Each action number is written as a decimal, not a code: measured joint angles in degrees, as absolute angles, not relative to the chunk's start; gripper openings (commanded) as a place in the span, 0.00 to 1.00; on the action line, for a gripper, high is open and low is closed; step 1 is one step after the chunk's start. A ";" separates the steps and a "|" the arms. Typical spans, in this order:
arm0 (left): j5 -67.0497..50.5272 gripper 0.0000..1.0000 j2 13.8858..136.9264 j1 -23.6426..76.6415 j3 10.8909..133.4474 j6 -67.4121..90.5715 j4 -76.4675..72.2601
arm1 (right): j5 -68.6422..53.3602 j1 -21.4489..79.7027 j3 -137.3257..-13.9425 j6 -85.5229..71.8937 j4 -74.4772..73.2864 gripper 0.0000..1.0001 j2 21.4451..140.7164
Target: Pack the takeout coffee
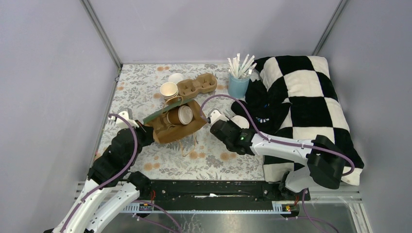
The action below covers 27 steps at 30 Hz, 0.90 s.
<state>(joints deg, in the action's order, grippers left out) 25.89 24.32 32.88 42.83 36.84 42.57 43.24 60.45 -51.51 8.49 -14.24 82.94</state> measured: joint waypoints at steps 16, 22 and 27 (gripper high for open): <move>24.14 0.00 24.47 32.88 42.78 34.89 42.44 | 36.86 63.31 -57.32 -3.40 -27.88 0.99 79.31; 22.90 0.00 24.47 32.88 42.65 34.98 42.48 | 22.90 63.59 -69.32 -2.17 -34.17 1.00 66.85; 21.23 0.00 24.86 32.88 42.65 37.50 43.79 | 9.21 63.70 -81.89 0.56 -34.89 1.00 67.29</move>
<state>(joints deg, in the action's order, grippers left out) 21.23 24.86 32.88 42.65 37.50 43.79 9.21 63.70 -81.89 0.56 -34.89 67.29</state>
